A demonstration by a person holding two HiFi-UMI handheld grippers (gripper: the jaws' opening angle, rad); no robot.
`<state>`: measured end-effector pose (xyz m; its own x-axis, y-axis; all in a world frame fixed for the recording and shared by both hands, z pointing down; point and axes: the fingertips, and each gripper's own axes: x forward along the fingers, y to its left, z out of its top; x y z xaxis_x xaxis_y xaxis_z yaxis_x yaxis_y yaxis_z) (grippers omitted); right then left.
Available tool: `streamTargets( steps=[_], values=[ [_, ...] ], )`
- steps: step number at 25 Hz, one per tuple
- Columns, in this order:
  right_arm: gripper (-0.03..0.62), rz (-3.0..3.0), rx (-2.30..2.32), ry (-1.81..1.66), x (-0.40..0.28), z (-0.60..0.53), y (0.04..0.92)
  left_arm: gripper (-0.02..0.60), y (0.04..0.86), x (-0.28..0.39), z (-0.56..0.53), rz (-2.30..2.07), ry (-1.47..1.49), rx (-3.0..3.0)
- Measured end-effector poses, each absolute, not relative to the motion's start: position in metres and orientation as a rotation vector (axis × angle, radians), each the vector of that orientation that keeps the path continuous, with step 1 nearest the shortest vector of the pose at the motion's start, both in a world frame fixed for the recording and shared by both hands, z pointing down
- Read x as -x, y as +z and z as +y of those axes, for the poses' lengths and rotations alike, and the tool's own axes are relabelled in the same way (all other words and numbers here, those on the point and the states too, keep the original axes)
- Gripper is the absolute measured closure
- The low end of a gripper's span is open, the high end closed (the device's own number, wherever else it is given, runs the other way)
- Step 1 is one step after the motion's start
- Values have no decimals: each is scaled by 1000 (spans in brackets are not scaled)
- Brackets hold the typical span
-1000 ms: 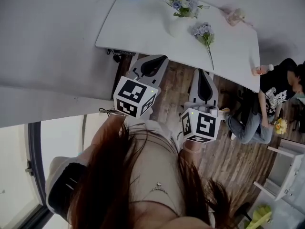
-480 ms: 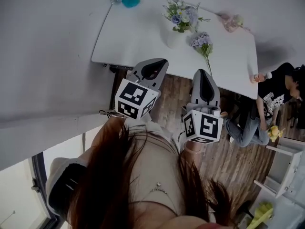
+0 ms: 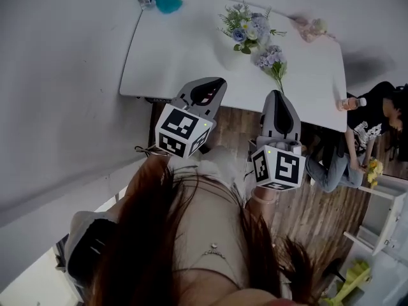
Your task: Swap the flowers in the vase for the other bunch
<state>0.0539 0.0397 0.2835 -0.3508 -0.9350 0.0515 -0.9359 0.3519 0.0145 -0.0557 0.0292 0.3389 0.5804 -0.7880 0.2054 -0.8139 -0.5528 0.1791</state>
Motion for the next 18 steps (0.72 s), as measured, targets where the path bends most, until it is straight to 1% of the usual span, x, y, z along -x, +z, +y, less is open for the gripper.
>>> streamTargets(
  steps=[7, 18],
  values=[
    [565, -2514, -1797, 50, -64, 17, 284, 581, 350, 52, 6, -1278, 151, -2560],
    [565, -2534, -1761, 44, -74, -25, 285, 520, 369, 43, -32, -1292, 158, -2532]
  ],
)
